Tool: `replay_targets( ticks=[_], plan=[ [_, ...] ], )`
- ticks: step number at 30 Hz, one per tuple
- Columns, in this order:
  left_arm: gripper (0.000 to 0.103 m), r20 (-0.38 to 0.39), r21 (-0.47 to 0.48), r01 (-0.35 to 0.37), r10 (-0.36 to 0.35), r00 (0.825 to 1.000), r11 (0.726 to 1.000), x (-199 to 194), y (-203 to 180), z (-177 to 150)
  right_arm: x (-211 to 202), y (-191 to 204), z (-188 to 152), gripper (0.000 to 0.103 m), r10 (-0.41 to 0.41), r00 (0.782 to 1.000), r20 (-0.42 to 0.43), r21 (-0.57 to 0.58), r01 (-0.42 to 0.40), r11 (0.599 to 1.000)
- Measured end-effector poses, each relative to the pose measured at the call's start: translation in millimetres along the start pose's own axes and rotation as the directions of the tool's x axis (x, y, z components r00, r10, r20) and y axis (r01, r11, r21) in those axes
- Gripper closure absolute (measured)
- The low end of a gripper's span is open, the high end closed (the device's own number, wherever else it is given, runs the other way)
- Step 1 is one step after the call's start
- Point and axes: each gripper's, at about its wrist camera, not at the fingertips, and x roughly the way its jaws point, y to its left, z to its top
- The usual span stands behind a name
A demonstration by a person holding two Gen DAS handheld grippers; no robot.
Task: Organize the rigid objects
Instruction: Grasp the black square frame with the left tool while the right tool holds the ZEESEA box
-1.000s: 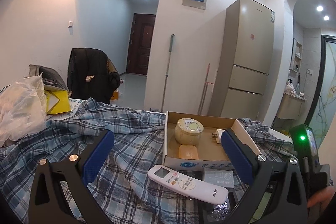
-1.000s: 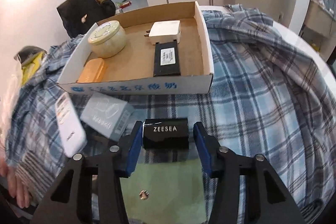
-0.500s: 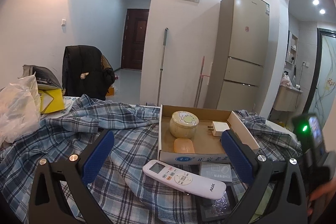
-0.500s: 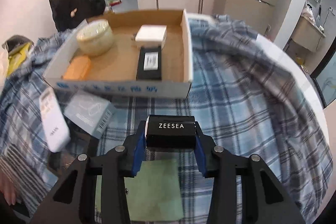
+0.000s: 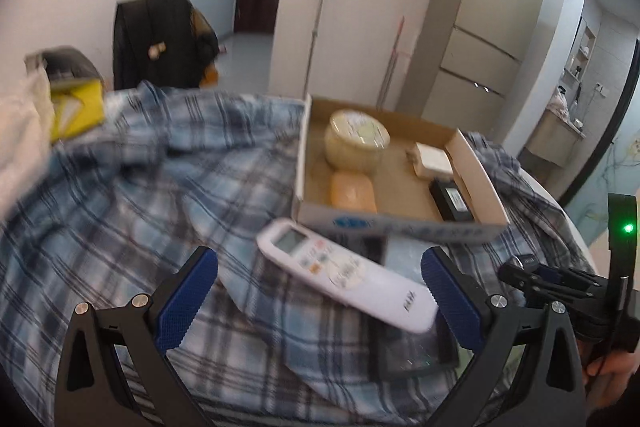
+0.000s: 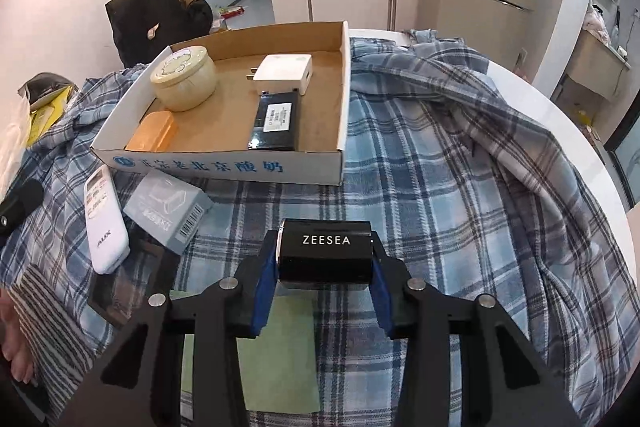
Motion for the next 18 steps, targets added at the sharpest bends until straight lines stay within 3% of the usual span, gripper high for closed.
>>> replay_targets(
  ticks=[6, 9, 12, 18],
  plan=[
    [0.0, -0.155, 0.078, 0.058, -0.045, 0.987, 0.995, 7, -31, -19, -11, -13, 2, 0.063, -0.013, 1.0, 0.023, 0.05, 0.011, 0.999],
    [0.0, -0.222, 0.127, 0.078, -0.049, 0.974, 0.989, 12, -51, -28, -19, -21, 4, 0.063, -0.003, 0.999, 0.04, 0.073, 0.0, 0.997],
    [0.0, -0.318, 0.128, 0.076, -0.032, 0.948, 0.989, 28, -65, -32, -22, -23, 4, 0.063, 0.005, 0.999, 0.045, 0.082, -0.009, 0.997],
    [0.0, -0.379, 0.148, 0.058, 0.002, 0.925, 0.987, 56, -80, -35, -23, -20, 3, 0.063, 0.009, 0.999, 0.043, 0.07, -0.012, 0.997]
  ],
)
